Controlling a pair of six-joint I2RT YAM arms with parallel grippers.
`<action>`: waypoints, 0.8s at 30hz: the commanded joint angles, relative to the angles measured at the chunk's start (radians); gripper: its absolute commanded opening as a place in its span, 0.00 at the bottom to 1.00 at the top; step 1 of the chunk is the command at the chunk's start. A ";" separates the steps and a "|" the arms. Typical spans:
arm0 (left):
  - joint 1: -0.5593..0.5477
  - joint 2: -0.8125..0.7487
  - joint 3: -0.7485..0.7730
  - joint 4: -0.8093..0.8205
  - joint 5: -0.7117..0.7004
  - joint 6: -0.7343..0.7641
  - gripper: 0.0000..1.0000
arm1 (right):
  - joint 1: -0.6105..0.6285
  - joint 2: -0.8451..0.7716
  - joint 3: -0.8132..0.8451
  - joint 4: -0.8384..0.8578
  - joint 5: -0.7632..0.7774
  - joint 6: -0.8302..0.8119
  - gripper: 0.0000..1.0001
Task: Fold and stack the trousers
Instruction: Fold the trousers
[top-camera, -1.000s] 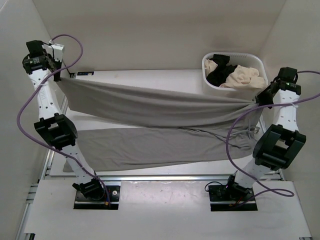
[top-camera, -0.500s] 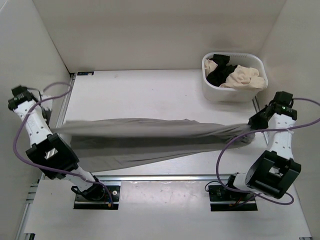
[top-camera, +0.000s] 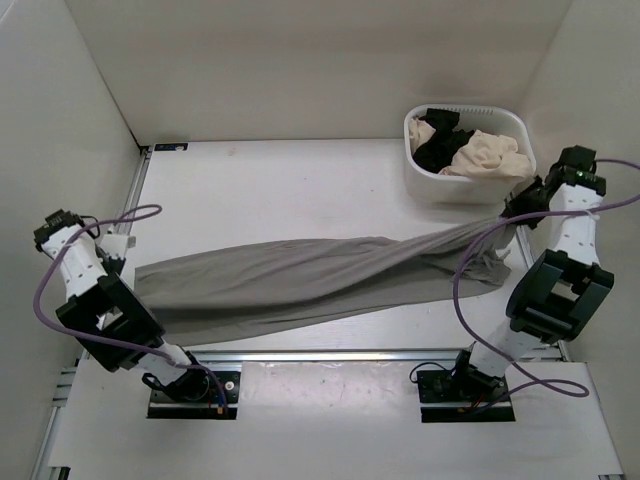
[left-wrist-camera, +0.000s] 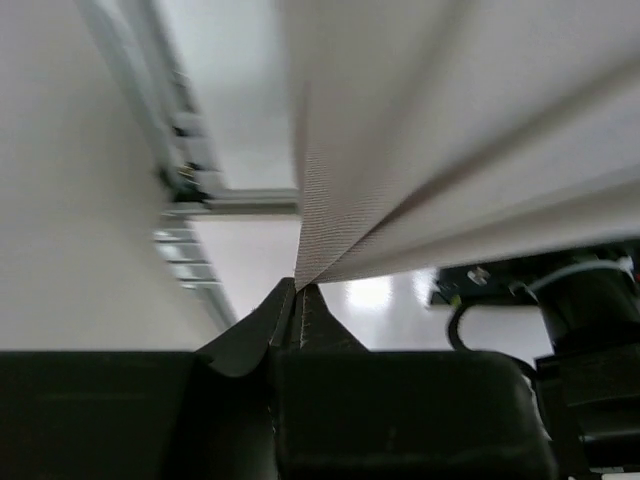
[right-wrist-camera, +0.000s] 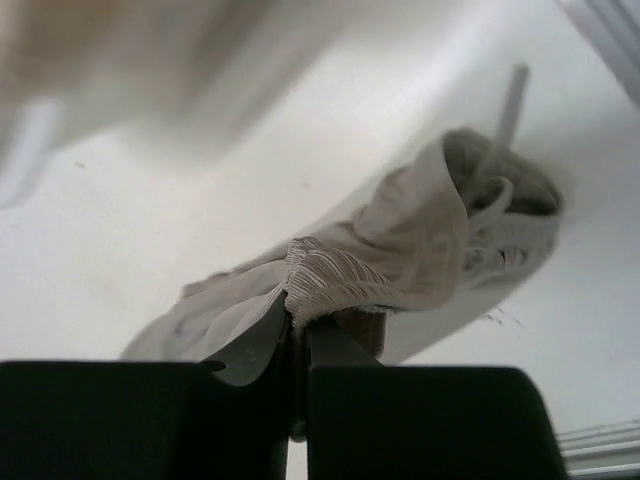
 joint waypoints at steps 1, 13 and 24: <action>0.005 0.016 0.129 0.032 0.025 0.005 0.14 | -0.003 0.033 0.130 -0.007 -0.051 -0.020 0.00; 0.043 -0.139 -0.242 0.067 -0.016 0.060 0.14 | -0.026 -0.045 -0.151 0.079 0.017 -0.080 0.00; 0.172 -0.133 -0.465 0.202 -0.085 0.122 0.14 | -0.126 0.038 -0.245 0.081 0.087 -0.109 0.05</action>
